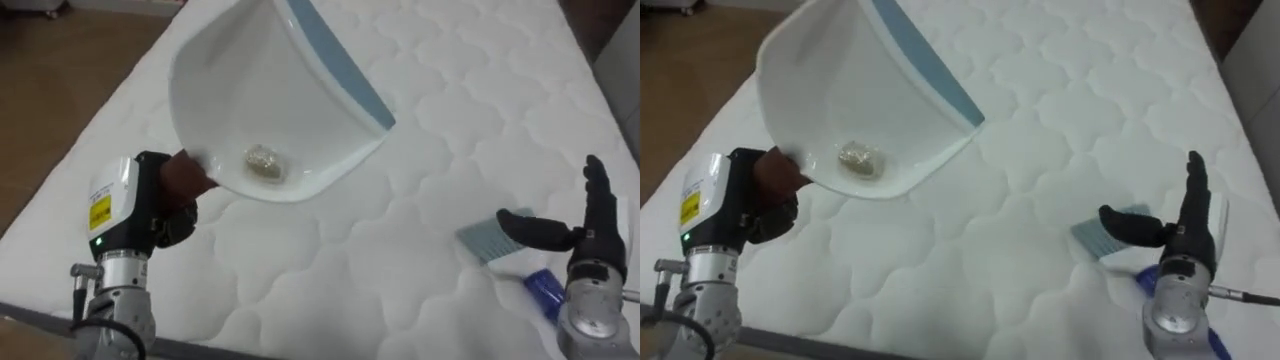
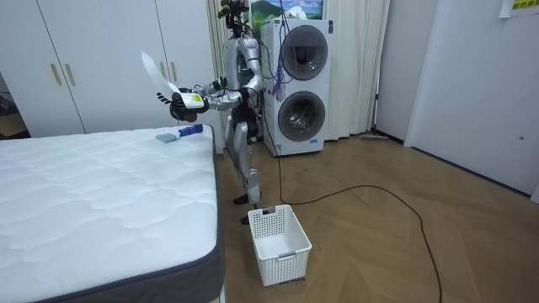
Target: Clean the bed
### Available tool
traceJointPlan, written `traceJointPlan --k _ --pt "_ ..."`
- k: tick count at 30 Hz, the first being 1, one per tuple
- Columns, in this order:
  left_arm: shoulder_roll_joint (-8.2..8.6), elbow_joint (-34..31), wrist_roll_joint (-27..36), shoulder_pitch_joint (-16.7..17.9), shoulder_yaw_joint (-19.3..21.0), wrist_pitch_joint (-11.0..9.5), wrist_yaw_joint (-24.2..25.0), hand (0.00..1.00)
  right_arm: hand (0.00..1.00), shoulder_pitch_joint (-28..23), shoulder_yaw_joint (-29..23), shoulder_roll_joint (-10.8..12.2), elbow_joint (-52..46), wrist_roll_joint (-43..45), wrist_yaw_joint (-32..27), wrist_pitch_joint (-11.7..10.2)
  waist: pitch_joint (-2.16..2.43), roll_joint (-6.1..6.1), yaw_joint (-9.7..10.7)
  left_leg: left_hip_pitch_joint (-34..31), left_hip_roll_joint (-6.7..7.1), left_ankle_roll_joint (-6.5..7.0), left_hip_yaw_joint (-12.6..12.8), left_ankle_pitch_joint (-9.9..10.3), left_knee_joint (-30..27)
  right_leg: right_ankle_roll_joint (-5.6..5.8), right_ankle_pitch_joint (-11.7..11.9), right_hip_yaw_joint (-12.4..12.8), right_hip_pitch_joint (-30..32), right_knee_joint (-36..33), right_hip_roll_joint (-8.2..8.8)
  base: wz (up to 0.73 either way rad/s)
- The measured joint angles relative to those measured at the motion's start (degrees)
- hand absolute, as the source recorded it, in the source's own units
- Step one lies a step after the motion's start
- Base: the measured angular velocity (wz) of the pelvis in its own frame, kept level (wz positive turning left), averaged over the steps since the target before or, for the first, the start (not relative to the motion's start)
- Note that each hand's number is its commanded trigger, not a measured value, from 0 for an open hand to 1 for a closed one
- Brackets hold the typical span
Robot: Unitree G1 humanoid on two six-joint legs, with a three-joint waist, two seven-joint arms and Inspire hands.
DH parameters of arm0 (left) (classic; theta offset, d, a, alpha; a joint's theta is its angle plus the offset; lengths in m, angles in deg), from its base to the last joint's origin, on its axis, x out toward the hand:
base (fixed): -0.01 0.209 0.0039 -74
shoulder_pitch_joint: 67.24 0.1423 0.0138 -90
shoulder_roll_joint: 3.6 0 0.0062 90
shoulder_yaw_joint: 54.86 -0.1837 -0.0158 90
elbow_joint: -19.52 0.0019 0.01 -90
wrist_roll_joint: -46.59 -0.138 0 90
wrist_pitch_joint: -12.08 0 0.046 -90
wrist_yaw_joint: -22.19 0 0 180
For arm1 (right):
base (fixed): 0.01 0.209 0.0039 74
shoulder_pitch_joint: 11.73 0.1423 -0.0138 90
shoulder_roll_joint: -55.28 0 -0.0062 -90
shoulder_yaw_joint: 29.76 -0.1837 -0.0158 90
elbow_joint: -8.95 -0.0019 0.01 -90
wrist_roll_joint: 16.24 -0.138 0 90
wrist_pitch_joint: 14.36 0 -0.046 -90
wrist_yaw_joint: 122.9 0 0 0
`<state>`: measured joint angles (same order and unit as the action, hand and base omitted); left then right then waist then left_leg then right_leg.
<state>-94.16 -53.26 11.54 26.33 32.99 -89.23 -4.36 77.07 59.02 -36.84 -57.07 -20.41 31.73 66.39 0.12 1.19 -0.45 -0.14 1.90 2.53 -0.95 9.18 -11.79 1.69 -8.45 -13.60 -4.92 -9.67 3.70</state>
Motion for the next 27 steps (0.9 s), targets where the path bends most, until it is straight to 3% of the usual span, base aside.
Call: traceJointPlan --k 4,7,9,11,13,14,15,16,19,20,24,26,27 --pt "0.10 0.0 0.8 0.2 -0.1 0.0 0.0 1.00 0.00 0.0 0.0 0.0 -3.4 0.4 -0.3 -1.6 0.01 0.31 -0.1 -1.6 0.66 -0.22 -3.3 -0.3 -0.9 0.05 -0.1 -0.8 0.0 0.1 -0.02 0.48" --pt "0.81 0.2 0.8 1.5 -0.1 0.0 0.0 1.00 0.00 -0.1 0.3 0.3 -3.8 4.4 -0.5 -2.2 -0.09 0.65 -1.7 -2.0 0.88 -0.35 -4.5 -0.6 -0.9 0.10 -0.2 -1.3 -0.6 0.1 -0.03 0.37" --pt "2.09 0.6 0.4 2.3 0.0 0.0 0.2 1.00 0.00 -1.1 0.5 1.5 -5.0 7.5 -0.8 -2.2 -0.01 1.14 -1.4 -3.7 1.55 -0.45 -7.7 -0.7 -2.3 0.05 -0.5 -4.6 -1.2 0.0 0.00 0.83" --pt "2.67 0.6 0.5 2.7 -0.1 0.1 0.9 1.00 0.00 -2.3 0.4 1.5 -7.4 9.0 -0.7 -2.3 -0.06 1.24 -1.4 -6.0 1.97 -0.48 -8.8 -0.7 -3.9 0.03 -0.8 -6.4 -0.9 0.0 0.04 0.91" --pt "2.63 0.7 1.0 3.6 0.0 0.5 1.6 1.00 0.00 -2.9 0.4 1.6 -9.0 8.8 -0.7 -2.3 -0.10 1.30 -1.2 -8.0 1.31 -0.24 -4.0 -0.8 -4.9 0.12 -1.2 -10.2 -1.3 0.1 0.45 1.00" --pt "2.67 0.7 1.5 3.7 -0.1 0.9 2.6 1.00 0.00 -3.4 0.3 1.6 -9.7 8.3 -0.7 -2.3 -0.13 1.23 -0.2 -9.4 -0.43 1.01 4.5 -1.1 -5.7 0.25 -1.9 -13.0 -2.0 -0.1 1.02 1.37" --pt "2.57 0.7 1.9 3.7 -0.1 0.9 3.3 1.00 0.00 -3.4 0.4 2.0 -10.0 7.3 -0.6 -2.3 -0.21 1.52 0.3 -10.0 -1.75 1.84 11.0 -1.1 -6.1 0.37 -3.2 -14.1 -2.5 -0.7 1.50 1.34" --pt "2.59 0.6 2.0 3.7 -0.1 0.9 3.5 1.00 0.00 -3.4 0.5 2.1 -10.2 6.8 -0.5 -2.3 -0.23 1.66 0.2 -10.3 -2.09 2.07 12.7 -1.0 -6.5 0.52 -3.9 -14.1 -2.4 -1.3 1.77 1.10" --pt "3.49 0.9 2.0 3.7 -0.1 1.1 5.0 1.00 0.00 -3.4 0.4 2.1 -10.2 6.8 1.4 -2.5 -0.60 1.02 -0.6 -11.6 0.01 2.56 8.5 -1.0 -7.9 1.00 -5.7 -15.7 -2.5 -2.5 1.86 0.82" --pt "3.80 1.0 2.0 3.7 0.0 1.1 5.4 1.00 0.00 -3.4 0.5 2.1 -9.9 6.8 2.0 -2.6 -0.98 0.33 -1.8 -11.6 0.33 2.70 7.8 -1.4 -7.8 1.08 -5.7 -16.5 -2.5 -3.3 2.05 0.54" --pt "3.96 1.0 2.2 4.0 0.6 1.0 6.1 1.00 0.00 -3.3 1.4 2.2 -7.1 6.7 3.7 -2.5 -0.73 -0.79 -4.1 -13.6 1.75 3.55 4.9 -2.7 -7.9 1.35 -5.9 -20.0 -2.3 -4.5 2.61 0.49" --pt "3.99 1.0 1.9 4.1 0.6 1.0 6.1 1.00 0.00 -3.3 2.0 2.2 -5.7 6.7 4.0 -2.0 -0.69 -0.84 -4.5 -13.6 2.39 3.66 3.3 -2.6 -8.0 1.63 -6.2 -20.1 -1.6 -8.5 3.55 0.57" --pt "3.96 0.9 1.8 4.0 0.6 1.0 6.1 1.00 0.00 -3.3 2.2 2.2 -5.3 6.5 4.0 -1.9 -0.63 -0.86 -4.5 -13.3 3.06 3.97 0.9 -2.4 -8.0 1.58 -6.4 -19.0 0.0 -13.5 4.56 0.65"
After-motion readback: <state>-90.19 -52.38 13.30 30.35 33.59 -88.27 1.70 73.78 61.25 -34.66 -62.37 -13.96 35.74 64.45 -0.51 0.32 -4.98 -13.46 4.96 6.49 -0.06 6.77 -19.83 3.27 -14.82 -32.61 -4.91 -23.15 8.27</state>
